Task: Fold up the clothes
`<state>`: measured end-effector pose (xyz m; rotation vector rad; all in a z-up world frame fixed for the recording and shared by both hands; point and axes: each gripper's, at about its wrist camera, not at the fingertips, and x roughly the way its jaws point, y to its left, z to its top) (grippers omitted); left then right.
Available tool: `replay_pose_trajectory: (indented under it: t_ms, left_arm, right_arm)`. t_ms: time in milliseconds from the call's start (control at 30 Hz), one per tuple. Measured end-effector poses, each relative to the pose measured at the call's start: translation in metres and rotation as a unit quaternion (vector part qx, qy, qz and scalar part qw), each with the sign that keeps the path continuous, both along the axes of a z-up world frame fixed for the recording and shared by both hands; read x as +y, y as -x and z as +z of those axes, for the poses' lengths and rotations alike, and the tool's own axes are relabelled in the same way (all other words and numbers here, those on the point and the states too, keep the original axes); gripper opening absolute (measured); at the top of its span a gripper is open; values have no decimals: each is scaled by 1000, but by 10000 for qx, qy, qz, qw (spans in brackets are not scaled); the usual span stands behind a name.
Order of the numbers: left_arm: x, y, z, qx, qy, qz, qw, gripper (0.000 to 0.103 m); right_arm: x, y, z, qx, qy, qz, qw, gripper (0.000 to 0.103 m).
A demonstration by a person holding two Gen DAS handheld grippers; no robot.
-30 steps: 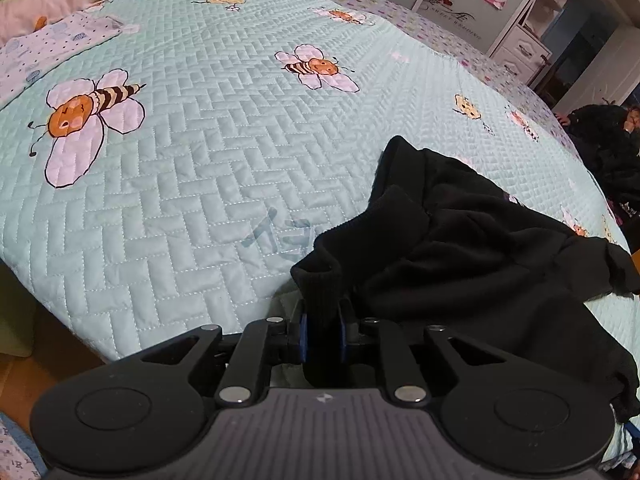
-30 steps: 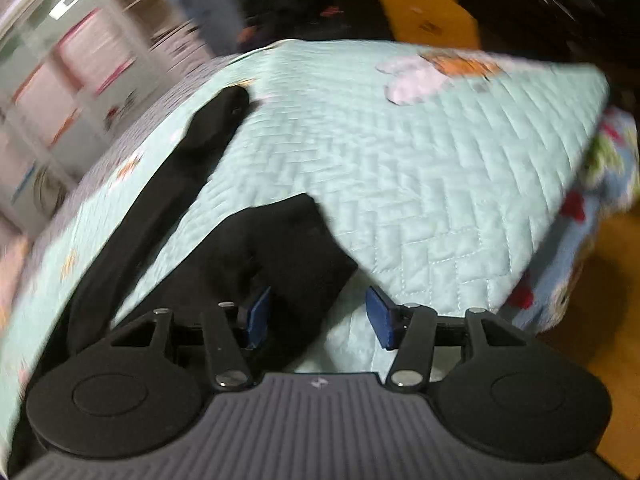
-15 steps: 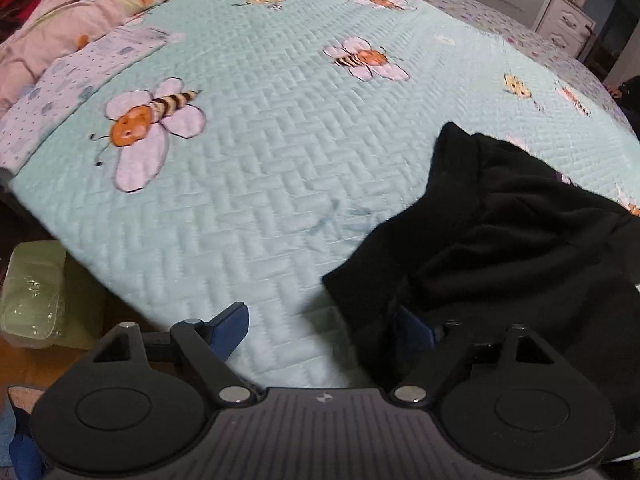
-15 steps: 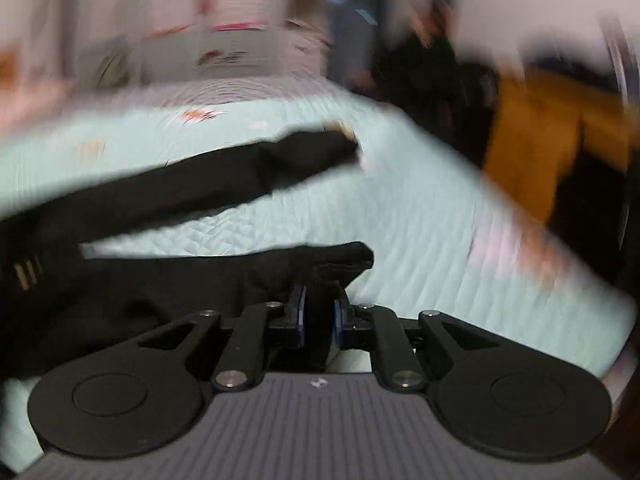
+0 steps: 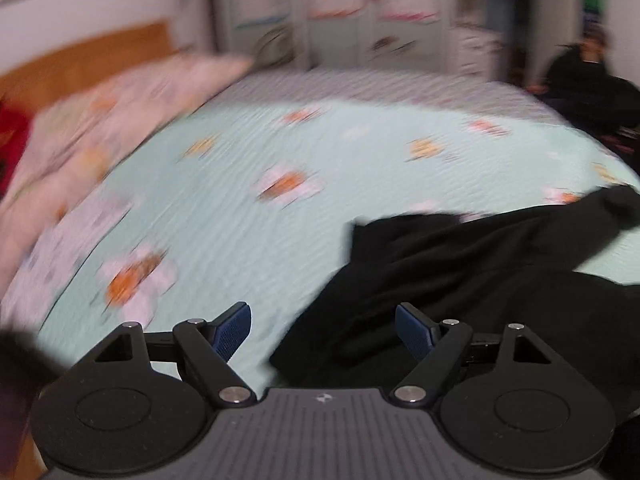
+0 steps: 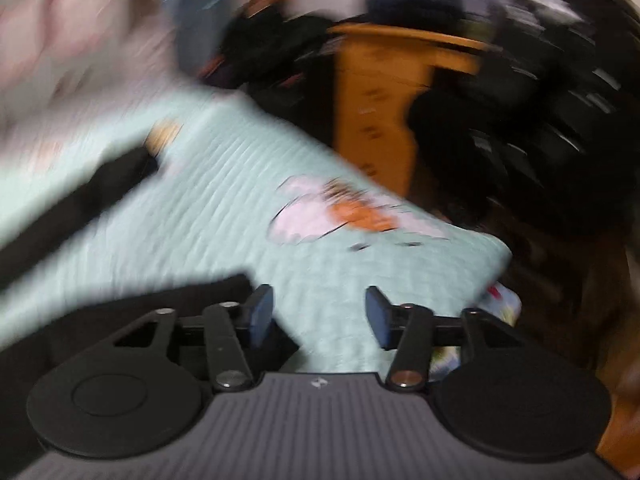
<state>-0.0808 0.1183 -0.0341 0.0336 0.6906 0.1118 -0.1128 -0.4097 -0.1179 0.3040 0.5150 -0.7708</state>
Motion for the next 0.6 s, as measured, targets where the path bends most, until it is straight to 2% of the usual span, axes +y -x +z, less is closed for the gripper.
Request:
replay_pose_trajectory:
  t_ms: [67, 100, 133, 167, 233, 300, 367, 433, 467, 500, 533, 567, 600]
  left_arm:
    - [-27, -7, 0, -79, 3, -528, 9986, 82]
    - [-42, -11, -2, -61, 4, -772, 9970, 82]
    - [-56, -16, -4, -38, 15, -1016, 9948, 82]
    - [-70, -20, -8, 2, 56, -1257, 9921, 82]
    - [-97, -29, -18, 116, 121, -1716, 9850, 82]
    - [-125, -36, -32, 321, 57, -2039, 9785, 82]
    - [-142, -38, -44, 473, 24, -2223, 9738, 82]
    - [-154, -41, -54, 607, 0, -2370, 9696, 82]
    - [-155, -41, -57, 641, -2, -2372, 9693, 82]
    - [-153, -42, -61, 672, 27, -2337, 9700, 82]
    - [-149, -44, -64, 712, 79, -2278, 9711, 82]
    - [-145, -46, -67, 752, 132, -2219, 9721, 82]
    - [-141, -48, -71, 792, 184, -2160, 9730, 82]
  right_arm:
    - [15, -2, 3, -238, 21, 1055, 9941, 57]
    - [23, -4, 4, -337, 30, 1685, 9851, 56]
    - [37, -11, 3, -306, 83, 2361, 9712, 56]
    - [52, -19, 2, -215, 156, 3048, 9520, 56]
    - [79, -37, -3, -81, 203, 3970, 9176, 49]
    - [100, -62, -9, -73, -224, 4681, 8834, 47]
    - [113, -90, -25, 424, -423, 5041, 8615, 39]
    - [124, -119, -43, 1007, -542, 5325, 8386, 10]
    - [111, -126, -49, 1277, -270, 4910, 8613, 0]
    - [91, -129, -53, 1529, 150, 4221, 8934, 0]
    - [71, -132, -58, 1769, 569, 3496, 9183, 0]
    - [51, -136, -62, 1993, 983, 2743, 9356, 0]
    - [35, -132, -60, 2134, 1286, 2129, 9448, 0]
